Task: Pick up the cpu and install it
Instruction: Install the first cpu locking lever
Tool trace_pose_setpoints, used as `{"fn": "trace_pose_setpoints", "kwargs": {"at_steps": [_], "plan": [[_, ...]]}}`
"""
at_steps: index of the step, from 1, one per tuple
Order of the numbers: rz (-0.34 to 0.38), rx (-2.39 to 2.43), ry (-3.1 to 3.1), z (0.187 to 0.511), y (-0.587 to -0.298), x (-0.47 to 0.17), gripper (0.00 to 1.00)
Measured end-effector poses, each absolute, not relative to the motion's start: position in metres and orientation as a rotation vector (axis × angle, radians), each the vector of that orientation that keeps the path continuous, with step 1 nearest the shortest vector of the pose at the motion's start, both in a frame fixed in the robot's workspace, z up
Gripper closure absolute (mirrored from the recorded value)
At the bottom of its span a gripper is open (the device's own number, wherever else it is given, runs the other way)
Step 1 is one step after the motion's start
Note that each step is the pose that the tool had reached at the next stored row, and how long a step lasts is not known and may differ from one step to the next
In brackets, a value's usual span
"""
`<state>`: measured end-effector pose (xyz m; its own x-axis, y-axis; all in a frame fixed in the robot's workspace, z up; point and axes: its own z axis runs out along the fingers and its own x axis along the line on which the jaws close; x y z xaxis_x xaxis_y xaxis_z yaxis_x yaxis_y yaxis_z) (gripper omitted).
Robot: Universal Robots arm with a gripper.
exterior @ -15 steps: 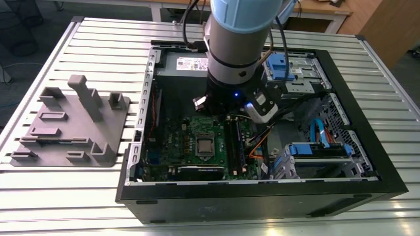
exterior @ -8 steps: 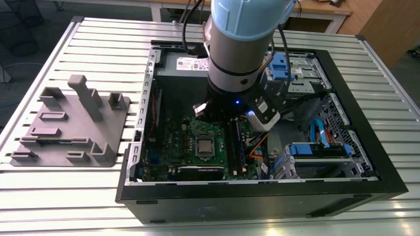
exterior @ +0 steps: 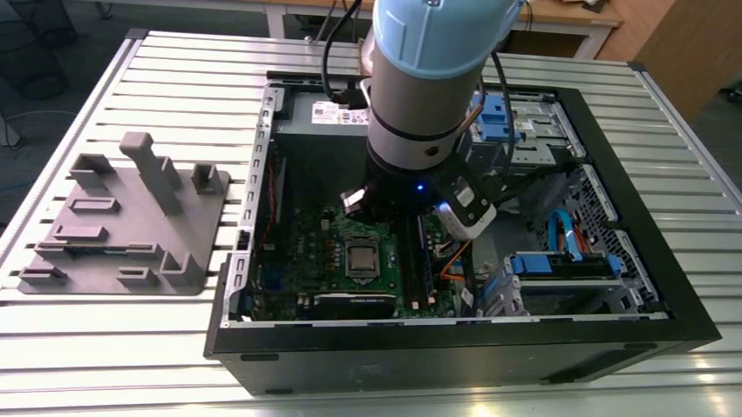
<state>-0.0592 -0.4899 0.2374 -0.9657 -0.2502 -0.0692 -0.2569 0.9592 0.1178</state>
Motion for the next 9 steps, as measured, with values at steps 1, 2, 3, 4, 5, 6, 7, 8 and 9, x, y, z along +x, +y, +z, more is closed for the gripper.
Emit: {"fn": "trace_pose_setpoints", "kwargs": {"at_steps": [1,2,3,4,5,6,7,8,9], "plan": [[0.194,-0.396,3.056,0.2374,-0.4899,-0.0592,0.89],[0.194,-0.396,3.056,0.2371,-0.4899,-0.0592,0.89],[0.194,-0.396,3.056,0.2370,-0.4899,-0.0592,0.89],[0.195,-0.396,3.056,0.2369,-0.4899,-0.0592,0.89],[0.195,-0.396,3.056,0.2368,-0.4899,-0.0592,0.89],[0.195,-0.396,3.056,0.2364,-0.4900,-0.0592,0.89],[0.195,-0.396,3.056,0.2358,-0.4900,-0.0592,0.89],[0.195,-0.396,3.056,0.2352,-0.4900,-0.0592,0.89],[0.195,-0.396,3.056,0.2348,-0.4901,-0.0595,0.89]]}}
